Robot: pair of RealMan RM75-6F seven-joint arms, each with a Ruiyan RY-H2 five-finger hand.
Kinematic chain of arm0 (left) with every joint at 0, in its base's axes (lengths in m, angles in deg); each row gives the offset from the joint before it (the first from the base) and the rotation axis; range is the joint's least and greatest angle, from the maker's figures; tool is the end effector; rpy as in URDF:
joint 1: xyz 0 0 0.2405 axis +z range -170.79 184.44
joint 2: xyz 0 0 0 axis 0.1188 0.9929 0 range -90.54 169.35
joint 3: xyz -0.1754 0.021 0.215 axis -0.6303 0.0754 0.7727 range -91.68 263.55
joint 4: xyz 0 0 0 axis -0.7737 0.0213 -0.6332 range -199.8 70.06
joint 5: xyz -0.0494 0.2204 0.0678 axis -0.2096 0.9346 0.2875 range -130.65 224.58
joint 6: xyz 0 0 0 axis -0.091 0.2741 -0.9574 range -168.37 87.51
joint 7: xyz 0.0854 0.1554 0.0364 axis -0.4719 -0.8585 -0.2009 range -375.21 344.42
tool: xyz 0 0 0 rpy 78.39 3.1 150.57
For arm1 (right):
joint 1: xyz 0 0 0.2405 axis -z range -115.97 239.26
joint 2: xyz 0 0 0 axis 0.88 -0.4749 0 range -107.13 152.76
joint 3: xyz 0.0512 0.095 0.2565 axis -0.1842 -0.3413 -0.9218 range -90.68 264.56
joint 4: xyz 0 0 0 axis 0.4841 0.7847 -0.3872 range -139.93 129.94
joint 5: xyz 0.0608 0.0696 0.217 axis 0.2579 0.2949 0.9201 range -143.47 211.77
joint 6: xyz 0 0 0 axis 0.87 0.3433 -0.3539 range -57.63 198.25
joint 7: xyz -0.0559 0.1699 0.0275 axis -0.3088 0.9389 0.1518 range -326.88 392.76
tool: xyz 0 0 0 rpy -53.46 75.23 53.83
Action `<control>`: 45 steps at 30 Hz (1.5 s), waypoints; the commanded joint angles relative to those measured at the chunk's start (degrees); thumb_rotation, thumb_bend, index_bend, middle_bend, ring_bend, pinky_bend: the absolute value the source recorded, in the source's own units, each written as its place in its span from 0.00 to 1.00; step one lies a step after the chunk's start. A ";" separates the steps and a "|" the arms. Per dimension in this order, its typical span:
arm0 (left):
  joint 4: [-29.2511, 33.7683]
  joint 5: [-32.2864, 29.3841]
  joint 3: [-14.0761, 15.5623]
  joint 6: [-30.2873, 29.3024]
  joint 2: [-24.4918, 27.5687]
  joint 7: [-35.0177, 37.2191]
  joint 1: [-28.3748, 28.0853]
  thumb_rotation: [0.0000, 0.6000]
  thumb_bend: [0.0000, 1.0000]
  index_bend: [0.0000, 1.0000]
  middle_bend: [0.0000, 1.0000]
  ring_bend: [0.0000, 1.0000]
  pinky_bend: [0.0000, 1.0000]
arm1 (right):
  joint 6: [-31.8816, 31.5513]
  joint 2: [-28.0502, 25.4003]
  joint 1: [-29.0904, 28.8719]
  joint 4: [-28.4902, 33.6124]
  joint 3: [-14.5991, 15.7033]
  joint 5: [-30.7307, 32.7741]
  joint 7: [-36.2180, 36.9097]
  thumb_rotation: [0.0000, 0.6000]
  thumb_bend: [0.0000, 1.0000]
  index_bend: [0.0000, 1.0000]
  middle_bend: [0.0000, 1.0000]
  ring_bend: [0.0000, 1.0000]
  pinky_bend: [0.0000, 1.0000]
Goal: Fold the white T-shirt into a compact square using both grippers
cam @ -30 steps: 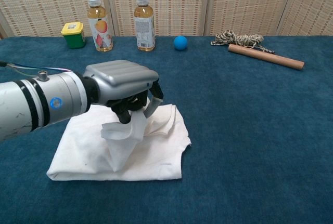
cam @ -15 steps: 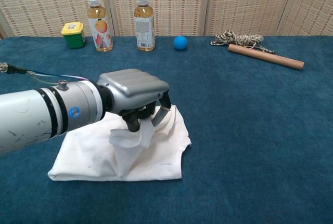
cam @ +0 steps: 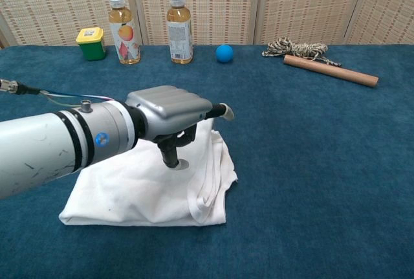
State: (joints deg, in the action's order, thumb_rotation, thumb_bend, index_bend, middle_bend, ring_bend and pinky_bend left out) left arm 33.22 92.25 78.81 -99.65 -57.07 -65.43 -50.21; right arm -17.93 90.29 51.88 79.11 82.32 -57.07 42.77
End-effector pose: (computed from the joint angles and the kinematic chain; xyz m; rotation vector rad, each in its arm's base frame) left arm -0.0366 0.3358 -0.1200 -2.1775 -0.7095 -0.7839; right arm -0.3237 -0.2582 0.1472 1.4320 -0.8191 1.1357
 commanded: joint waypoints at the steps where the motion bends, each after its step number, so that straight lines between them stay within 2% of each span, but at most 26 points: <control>1: -0.28 1.00 -0.67 -0.75 -0.65 1.68 0.14 1.00 0.31 0.10 0.93 0.83 1.00 | -0.06 0.01 -0.01 0.01 -0.06 -0.06 0.08 1.00 0.35 0.20 0.93 0.94 0.97; 5: 0.07 3.01 -1.80 -1.96 -0.97 5.27 1.00 1.00 0.30 0.10 0.93 0.83 1.00 | -0.24 -0.09 0.03 0.04 -0.17 -0.12 0.21 1.00 0.35 0.20 0.93 0.94 0.97; 8: 1.40 3.85 -1.59 -2.69 0.34 6.42 1.83 1.00 0.30 0.10 0.93 0.83 1.00 | -0.33 -0.23 0.07 0.02 -0.27 -0.06 0.35 1.00 0.35 0.20 0.93 0.94 0.97; 14: 4.41 4.95 1.08 -3.10 3.74 6.47 3.38 1.00 0.30 0.10 0.93 0.83 1.00 | -0.44 0.03 0.21 -0.28 -0.17 -0.17 0.84 1.00 0.35 0.20 0.93 0.94 0.97; 18: 5.93 7.85 3.32 -4.07 5.03 7.38 4.94 1.00 0.30 0.11 0.93 0.83 1.00 | -0.53 0.11 0.25 -0.38 -0.06 -0.44 0.93 1.00 0.35 0.21 0.93 0.94 0.97; 22: 7.01 12.17 4.68 -7.92 6.71 10.83 8.34 1.00 0.30 0.11 0.93 0.83 1.00 | 0.14 -0.67 0.01 -0.06 0.49 -1.23 0.88 1.00 0.35 0.22 0.93 0.94 0.97; 29: 7.44 16.53 4.80 -15.07 12.00 18.90 15.21 1.00 0.30 0.15 0.92 0.83 1.00 | 1.41 -2.34 -0.68 0.98 1.71 -3.30 0.07 1.00 0.36 0.30 0.90 0.93 0.97; 32: 7.55 18.27 5.48 -17.04 14.92 21.84 17.97 1.00 0.30 0.16 0.90 0.80 1.00 | 1.97 -2.85 -0.99 1.33 2.05 -3.85 -0.63 1.00 0.37 0.33 0.87 0.89 0.97; 35: 7.16 20.54 6.46 -18.99 17.56 24.34 20.66 1.00 0.30 0.21 0.85 0.74 0.98 | 2.05 -3.15 -1.08 1.52 2.27 -4.24 -0.92 1.00 0.39 0.34 0.84 0.86 0.96; 40: 4.91 24.34 7.75 -23.49 20.84 27.52 25.45 1.00 0.30 0.31 0.77 0.65 0.94 | 1.83 -3.84 -0.51 1.64 2.42 -3.64 -2.18 1.00 0.47 0.40 0.73 0.74 0.84; 43: 3.37 24.71 7.75 -25.94 22.05 30.04 28.48 1.00 0.30 0.32 0.74 0.61 0.91 | 2.16 -4.26 -0.01 1.46 2.26 -2.06 -2.12 1.00 0.48 0.40 0.67 0.66 0.75; 45: 2.65 24.31 7.90 -26.73 23.14 32.00 30.49 1.00 0.30 0.32 0.72 0.57 0.85 | 2.17 -4.42 0.35 1.07 2.22 -1.30 -1.60 1.00 0.48 0.40 0.64 0.61 0.70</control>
State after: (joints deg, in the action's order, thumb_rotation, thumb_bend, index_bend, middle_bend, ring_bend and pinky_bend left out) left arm 36.84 116.56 86.47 -125.24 -35.03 -34.99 -21.30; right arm -15.82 86.05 51.96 80.45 84.60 -58.77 40.88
